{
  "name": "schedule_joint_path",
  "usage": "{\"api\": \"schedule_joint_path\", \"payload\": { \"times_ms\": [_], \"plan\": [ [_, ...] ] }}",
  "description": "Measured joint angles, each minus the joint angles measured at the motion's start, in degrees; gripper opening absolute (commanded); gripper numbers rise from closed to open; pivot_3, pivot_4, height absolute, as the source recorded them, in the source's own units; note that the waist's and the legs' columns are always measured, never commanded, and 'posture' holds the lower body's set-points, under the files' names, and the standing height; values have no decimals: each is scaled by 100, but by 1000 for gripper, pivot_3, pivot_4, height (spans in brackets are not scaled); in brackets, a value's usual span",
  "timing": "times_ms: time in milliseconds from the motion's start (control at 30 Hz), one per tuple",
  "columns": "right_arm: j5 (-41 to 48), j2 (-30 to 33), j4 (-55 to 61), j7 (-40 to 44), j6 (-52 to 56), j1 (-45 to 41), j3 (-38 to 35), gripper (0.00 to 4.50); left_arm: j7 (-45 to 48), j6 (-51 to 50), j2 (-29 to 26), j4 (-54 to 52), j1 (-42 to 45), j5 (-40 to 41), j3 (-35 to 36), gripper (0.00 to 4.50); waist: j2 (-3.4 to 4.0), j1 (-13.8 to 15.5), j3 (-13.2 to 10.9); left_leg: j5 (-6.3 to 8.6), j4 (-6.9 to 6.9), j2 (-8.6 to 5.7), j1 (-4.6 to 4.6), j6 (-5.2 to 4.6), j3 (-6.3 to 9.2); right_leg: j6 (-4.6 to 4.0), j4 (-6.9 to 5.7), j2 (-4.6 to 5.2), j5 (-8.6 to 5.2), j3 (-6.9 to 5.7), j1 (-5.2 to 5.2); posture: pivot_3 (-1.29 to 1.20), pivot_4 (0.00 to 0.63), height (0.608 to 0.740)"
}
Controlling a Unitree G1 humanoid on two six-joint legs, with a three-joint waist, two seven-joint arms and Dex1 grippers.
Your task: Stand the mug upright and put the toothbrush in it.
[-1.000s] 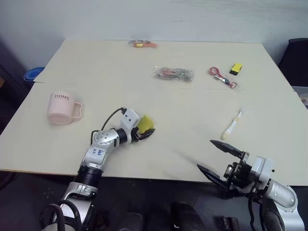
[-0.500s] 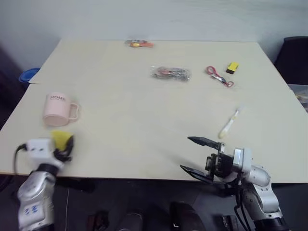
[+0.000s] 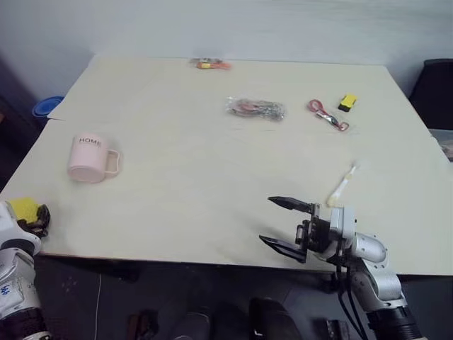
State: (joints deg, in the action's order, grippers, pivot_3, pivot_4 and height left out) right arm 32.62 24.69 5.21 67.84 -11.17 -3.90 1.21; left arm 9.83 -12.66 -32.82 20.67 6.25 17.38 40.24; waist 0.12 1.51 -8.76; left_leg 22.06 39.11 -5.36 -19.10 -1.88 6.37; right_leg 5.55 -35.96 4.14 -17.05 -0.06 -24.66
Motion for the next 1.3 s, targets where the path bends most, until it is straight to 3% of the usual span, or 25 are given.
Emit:
{"api": "schedule_joint_path", "payload": {
  "times_ms": [67, 300, 467, 633, 800, 900, 1000, 1100, 1300],
  "plan": [
    [0, 41, 20, -49, 4, 92, -70, 4500, 54, 117, 18, 29, 14, 26, -41, 4466, -2, -21, 1, 0, 0, 4, 0, 1, 0, 0, 1, -1, 0, -1, 0, 0, 150, 740],
    [10, 425, 269, -212, -7, 784, -707, 4500, 453, 1174, 77, -1278, -781, 253, 343, 4466, -3, -19, 2, 5, 0, 5, 1, 0, -4, 0, 14, 0, 0, 6, 3, 0, 150, 740],
    [11, 540, 346, -227, -82, 1179, -1075, 4500, 1160, 950, -36, -2545, -1538, 722, 338, 4466, 2, 20, -1, 5, 0, 4, 6, -3, -5, 0, 23, 3, 0, 11, 13, 0, 150, 740],
    [-57, 568, 307, -176, -375, 1480, -1285, 4500, 1882, 498, 57, -3654, -2374, 624, -1037, 4466, 27, 3, -9, 7, -3, 3, 10, -9, -14, 0, 25, 3, 0, 21, 13, 0, 150, 740],
    [-65, 524, 110, -160, -669, 1571, -1407, 4500, 1422, 122, 348, -4232, -2248, 224, -1637, 4466, 26, -5, -11, 9, -4, 14, 14, -1, -16, -1, 22, -9, 0, 22, 11, 0, 150, 740],
    [-57, 466, -107, -87, -784, 1575, -1422, 4500, 884, -684, 359, -4370, -1692, -43, -1938, 4466, 30, 17, -13, 8, -2, 9, 17, -4, -18, 0, 17, -7, 0, 25, 12, 0, 150, 740],
    [-33, 426, -149, -29, -818, 1519, -1398, 4500, 150, -2084, 401, -4158, -326, -100, -2084, 4466, 28, 95, -14, 5, 6, 5, 17, -3, -15, 0, 6, -6, 0, 20, 11, 0, 150, 740],
    [0, 385, -174, 18, -783, 1384, -1281, 4500, -254, -3137, 213, -3353, 1252, -421, -2536, 4466, 27, 119, -11, 5, 6, 0, 23, -3, -18, 1, -3, -7, 0, 22, 7, 0, 150, 740],
    [0, 344, -188, -18, -699, 1061, -1052, 4500, -680, -3873, 389, -1669, 2919, -910, -3085, 4466, 24, -15, -13, 5, 4, 2, -3, -2, -18, 3, -6, -11, 1, 15, -18, 0, 150, 740]
  ]
}}
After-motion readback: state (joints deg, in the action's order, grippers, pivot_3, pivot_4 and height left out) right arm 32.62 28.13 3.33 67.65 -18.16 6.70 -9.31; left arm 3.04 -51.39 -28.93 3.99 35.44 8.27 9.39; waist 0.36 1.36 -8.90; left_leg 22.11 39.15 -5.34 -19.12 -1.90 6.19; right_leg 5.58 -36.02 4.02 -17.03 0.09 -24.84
